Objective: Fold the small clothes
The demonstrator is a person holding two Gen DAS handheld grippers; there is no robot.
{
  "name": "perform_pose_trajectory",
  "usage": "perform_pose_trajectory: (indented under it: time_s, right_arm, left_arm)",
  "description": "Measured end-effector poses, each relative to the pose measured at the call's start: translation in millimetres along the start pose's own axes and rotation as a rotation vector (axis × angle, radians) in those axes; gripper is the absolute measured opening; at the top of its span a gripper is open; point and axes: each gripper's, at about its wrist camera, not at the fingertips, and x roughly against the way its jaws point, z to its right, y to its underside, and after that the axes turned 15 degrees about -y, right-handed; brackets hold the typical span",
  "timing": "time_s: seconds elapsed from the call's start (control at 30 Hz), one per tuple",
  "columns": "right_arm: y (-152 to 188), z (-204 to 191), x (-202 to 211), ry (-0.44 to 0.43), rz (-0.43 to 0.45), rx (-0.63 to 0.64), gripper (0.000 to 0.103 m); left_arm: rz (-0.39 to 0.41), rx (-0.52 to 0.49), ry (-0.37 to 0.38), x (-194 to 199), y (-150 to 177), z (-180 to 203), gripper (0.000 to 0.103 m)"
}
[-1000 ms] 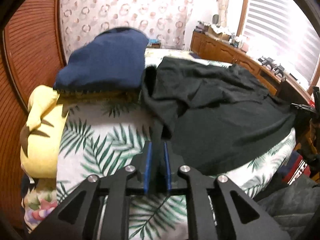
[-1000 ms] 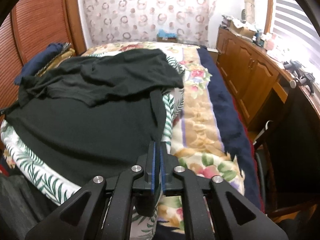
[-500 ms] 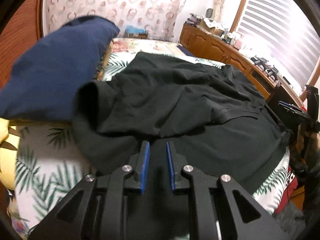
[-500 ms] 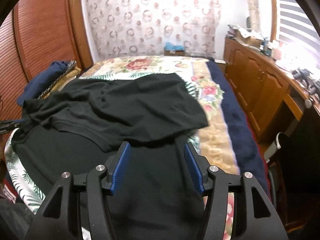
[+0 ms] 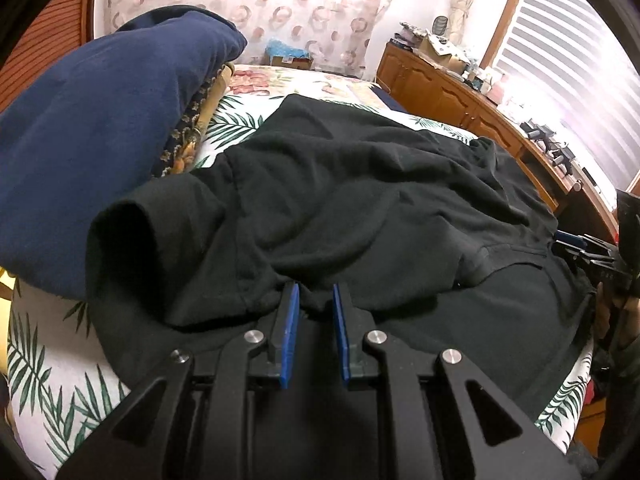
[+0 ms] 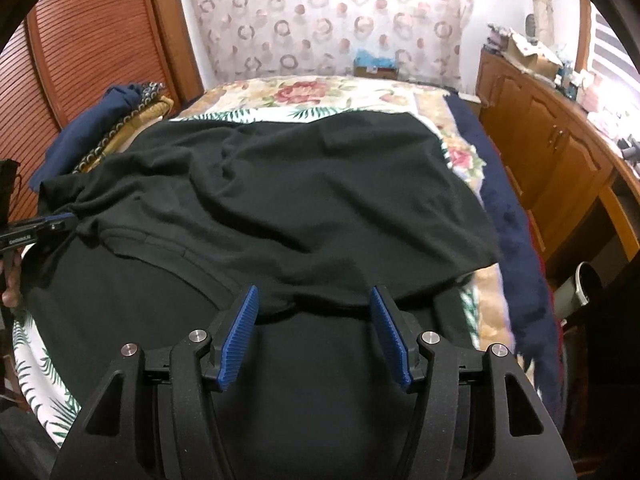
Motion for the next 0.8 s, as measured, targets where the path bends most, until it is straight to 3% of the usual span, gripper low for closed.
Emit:
perform_pose_trajectory:
  time_s: [0.13, 0.23, 0.3, 0.4, 0.43, 0.53, 0.7, 0.8]
  right_arm:
    - [-0.5, 0.1, -13.1, 0.011, -0.033, -0.013, 0.059]
    - [-1.8, 1.5, -20.7, 0.024, -0.046, -0.020, 0.059]
    - [-4.1, 0.1, -24.0, 0.044, -0.048, -0.013, 0.057]
    - [-6.8, -1.5, -28.7, 0.057, -0.046, -0.007, 0.029]
    - [-7.4, -2.2, -29.1, 0.058, -0.041, 0.002, 0.011]
    - [-7.1, -4.0, -29.0, 0.060, -0.033, 0.024, 0.004]
    - [-6.7, -14.8, -12.8, 0.047, 0.046, 0.044, 0.002]
    - [-7.3, -22.4, 4.6, 0.032, 0.099, 0.057, 0.002]
  left_arm:
    - [0.025, -0.004, 0.005, 1.8, -1.0, 2.9, 0.014]
    - [0.058, -0.002, 0.021, 8.5, -3.1, -0.1, 0.000]
    - [0.090, -0.019, 0.008, 15.4, -3.5, 0.9, 0.000]
    - [0.126, -0.025, 0.008, 25.3, -3.9, 1.5, 0.000]
    - [0.133, -0.029, 0.009, 27.7, -4.3, 1.9, 0.000]
    - [0.146, -0.027, 0.014, 33.4, -3.8, 0.5, 0.000]
    - [0.163, -0.015, 0.025, 45.8, 0.4, -5.8, 0.000]
    - [0.160, 0.002, -0.011, 49.8, 4.1, -11.0, 0.000]
